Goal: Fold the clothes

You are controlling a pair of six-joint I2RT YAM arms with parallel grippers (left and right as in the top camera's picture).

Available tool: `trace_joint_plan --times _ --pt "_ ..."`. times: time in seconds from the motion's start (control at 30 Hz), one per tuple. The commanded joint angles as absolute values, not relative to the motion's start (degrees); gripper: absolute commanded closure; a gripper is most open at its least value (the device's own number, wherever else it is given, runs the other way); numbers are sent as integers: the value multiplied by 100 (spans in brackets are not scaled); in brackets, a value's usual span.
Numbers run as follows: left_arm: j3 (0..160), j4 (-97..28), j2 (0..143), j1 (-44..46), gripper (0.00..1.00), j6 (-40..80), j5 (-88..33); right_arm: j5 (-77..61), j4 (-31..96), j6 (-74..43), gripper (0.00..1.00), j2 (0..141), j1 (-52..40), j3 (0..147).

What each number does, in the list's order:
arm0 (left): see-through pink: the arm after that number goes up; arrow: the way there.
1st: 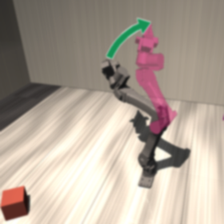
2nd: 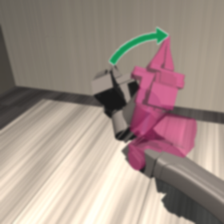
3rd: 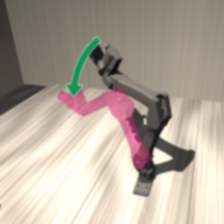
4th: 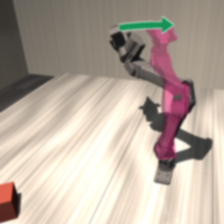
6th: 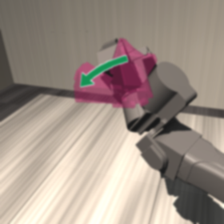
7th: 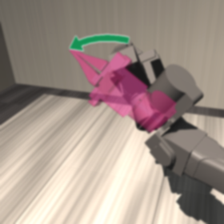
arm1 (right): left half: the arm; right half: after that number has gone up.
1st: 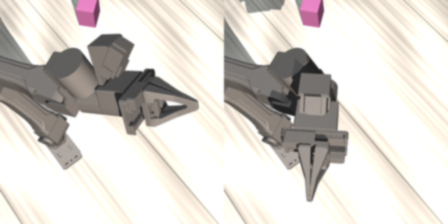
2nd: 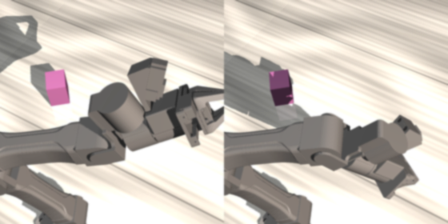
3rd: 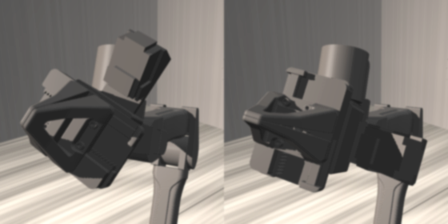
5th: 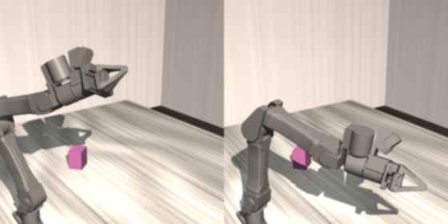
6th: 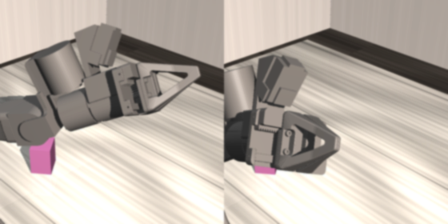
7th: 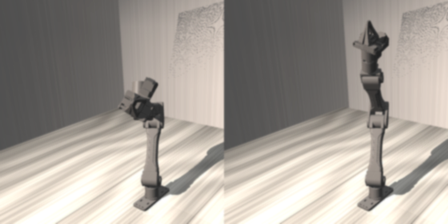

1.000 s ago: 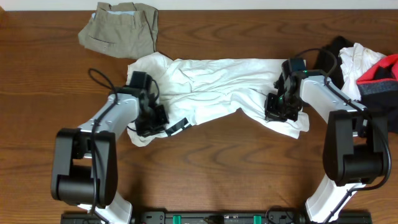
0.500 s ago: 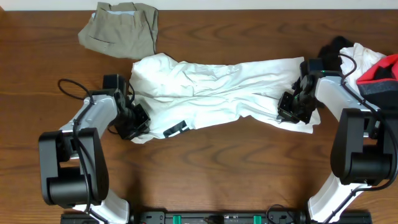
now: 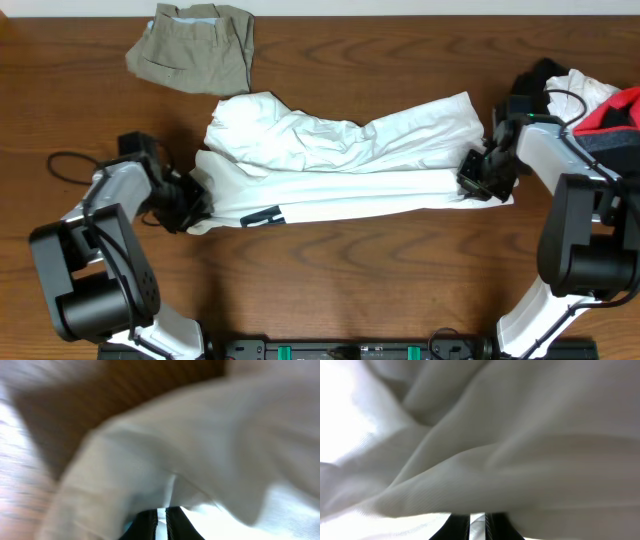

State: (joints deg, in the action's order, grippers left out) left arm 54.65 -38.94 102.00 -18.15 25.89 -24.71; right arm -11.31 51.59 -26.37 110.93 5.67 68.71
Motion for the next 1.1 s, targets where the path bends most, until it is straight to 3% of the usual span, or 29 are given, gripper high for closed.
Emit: trace_joint_plan --times 0.0,0.23,0.67,0.77,0.83,0.9,0.97,1.07 --pt "5363 -3872 10291 -2102 89 2515 -2261 -622 5166 -2740 90 11074 860 6770" --pt "5398 -3981 10272 -2174 92 2403 -2655 -615 5332 -2742 98 11072 1127 6772" --pt "5489 -4556 8667 -2110 94 2147 -2635 -281 6160 -2976 98 10289 1267 7122" --pt "5489 -4628 8029 -1988 92 2150 -2637 -281 6167 -2974 93 9758 1267 7124" --pt "5489 -4598 7675 -1817 79 2156 -2637 -353 6058 -2945 78 9441 1267 7124" --pt "5492 -4438 7415 -1559 61 2206 -2646 -731 5732 -2615 37 9170 1256 7124" --pt "5511 -4156 7321 -1240 46 2436 -2659 -1317 5325 -2241 13 9037 1225 7124" --pt "5572 -3487 7400 -685 39 2770 -2657 -2032 4829 -2071 6 9037 1114 7124"
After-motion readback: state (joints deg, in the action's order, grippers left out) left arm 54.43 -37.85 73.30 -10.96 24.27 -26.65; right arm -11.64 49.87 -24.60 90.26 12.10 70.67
